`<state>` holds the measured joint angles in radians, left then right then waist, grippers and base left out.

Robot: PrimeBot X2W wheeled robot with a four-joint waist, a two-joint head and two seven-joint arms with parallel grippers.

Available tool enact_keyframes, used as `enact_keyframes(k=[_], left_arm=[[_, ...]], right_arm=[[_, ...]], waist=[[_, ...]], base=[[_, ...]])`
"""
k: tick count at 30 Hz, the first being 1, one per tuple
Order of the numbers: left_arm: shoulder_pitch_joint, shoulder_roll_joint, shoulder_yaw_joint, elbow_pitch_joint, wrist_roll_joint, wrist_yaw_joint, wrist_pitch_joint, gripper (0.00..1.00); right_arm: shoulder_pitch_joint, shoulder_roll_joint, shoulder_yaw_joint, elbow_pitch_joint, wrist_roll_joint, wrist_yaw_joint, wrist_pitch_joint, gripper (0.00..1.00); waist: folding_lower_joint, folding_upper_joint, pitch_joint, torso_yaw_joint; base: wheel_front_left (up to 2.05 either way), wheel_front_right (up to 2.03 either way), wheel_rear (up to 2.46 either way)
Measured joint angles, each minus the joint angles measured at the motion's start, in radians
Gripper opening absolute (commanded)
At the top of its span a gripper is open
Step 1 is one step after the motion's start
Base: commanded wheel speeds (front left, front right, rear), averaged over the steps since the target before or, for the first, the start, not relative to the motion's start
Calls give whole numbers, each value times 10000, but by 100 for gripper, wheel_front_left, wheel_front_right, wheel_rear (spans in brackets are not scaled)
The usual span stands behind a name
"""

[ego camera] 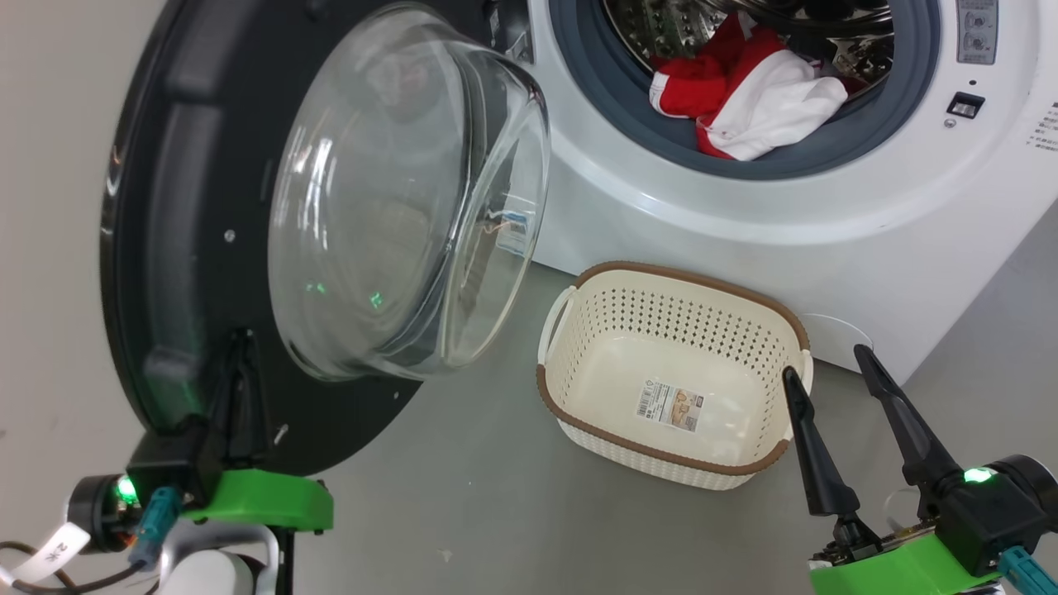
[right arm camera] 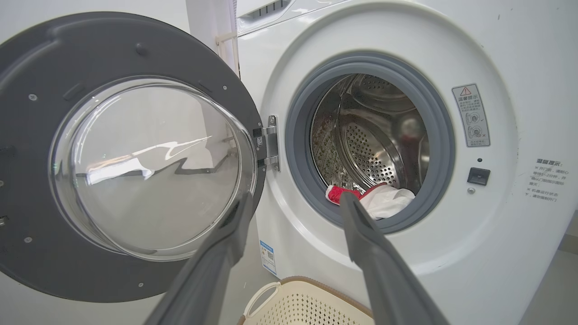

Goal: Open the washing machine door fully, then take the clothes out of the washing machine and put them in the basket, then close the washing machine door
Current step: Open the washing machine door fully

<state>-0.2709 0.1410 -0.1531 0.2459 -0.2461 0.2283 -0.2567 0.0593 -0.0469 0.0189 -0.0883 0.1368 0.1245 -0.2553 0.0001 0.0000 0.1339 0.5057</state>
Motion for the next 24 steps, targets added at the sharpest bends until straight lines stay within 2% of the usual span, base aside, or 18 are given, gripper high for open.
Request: enact_keyframes(k=[10, 18, 24], left_arm=[[-409, 4, 621, 508, -21, -21, -2, 0], [-731, -88, 1183, 1003, -92, -349, -4, 0], [-1065, -96, 1551, 1367, 2, -368, 0, 0]], right_arm=[[-1, -4, 12, -73, -255, 0, 0, 100], [-7, -8, 35, -199, -349, 0, 121, 100], [-15, -10, 63, -357, -424, 0, 247, 100]], waist=[[0, 0, 240, -6], [0, 0, 388, -44], [0, 0, 475, -113]], base=[[0, 0, 0], [0, 0, 0], [0, 0, 0]])
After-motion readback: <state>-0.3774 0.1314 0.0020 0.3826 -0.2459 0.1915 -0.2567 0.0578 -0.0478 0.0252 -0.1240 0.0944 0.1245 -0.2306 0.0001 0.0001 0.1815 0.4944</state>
